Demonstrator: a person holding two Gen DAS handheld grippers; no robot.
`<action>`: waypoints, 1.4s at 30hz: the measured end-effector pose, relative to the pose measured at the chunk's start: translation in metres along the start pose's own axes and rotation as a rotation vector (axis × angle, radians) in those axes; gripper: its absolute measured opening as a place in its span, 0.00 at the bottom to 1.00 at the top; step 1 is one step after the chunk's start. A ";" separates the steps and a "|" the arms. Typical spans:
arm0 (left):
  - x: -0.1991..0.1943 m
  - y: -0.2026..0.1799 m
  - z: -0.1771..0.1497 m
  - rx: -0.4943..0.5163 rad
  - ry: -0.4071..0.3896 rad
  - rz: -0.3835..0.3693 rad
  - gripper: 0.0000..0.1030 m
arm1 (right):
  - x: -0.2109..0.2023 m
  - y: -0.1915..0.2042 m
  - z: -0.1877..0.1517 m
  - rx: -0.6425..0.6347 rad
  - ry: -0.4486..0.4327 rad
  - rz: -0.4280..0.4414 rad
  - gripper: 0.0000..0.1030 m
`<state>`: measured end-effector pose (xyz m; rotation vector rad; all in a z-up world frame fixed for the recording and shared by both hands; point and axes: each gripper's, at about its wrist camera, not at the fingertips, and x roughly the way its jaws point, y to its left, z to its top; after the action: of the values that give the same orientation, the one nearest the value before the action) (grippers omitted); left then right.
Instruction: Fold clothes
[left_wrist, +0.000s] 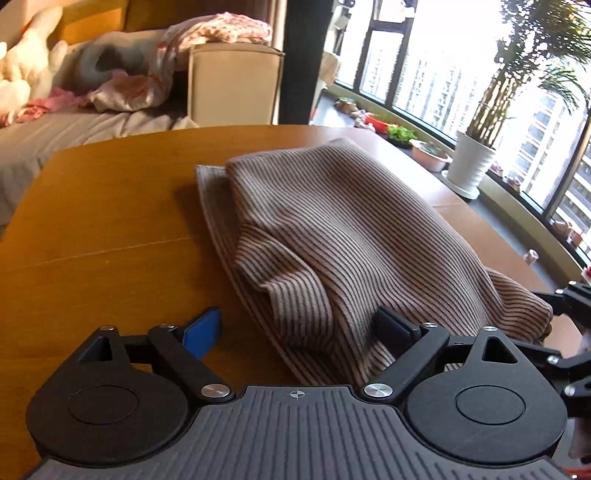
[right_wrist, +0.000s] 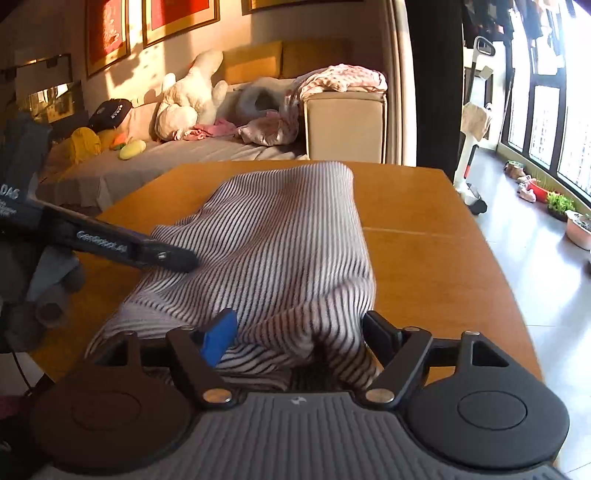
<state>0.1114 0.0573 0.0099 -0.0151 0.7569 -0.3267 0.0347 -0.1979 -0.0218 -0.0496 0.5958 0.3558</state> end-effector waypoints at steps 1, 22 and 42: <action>-0.006 0.000 0.000 0.013 -0.009 0.013 0.88 | -0.005 0.000 0.002 -0.029 -0.014 0.002 0.72; -0.053 -0.054 -0.029 0.292 -0.055 0.007 0.91 | -0.037 0.047 -0.015 -0.470 0.001 0.176 0.70; -0.073 -0.049 -0.033 0.304 -0.085 -0.058 0.97 | 0.028 -0.001 0.029 0.020 0.145 0.361 0.59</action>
<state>0.0251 0.0361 0.0412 0.2350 0.6177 -0.4905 0.0724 -0.1856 -0.0137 0.0524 0.7537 0.7002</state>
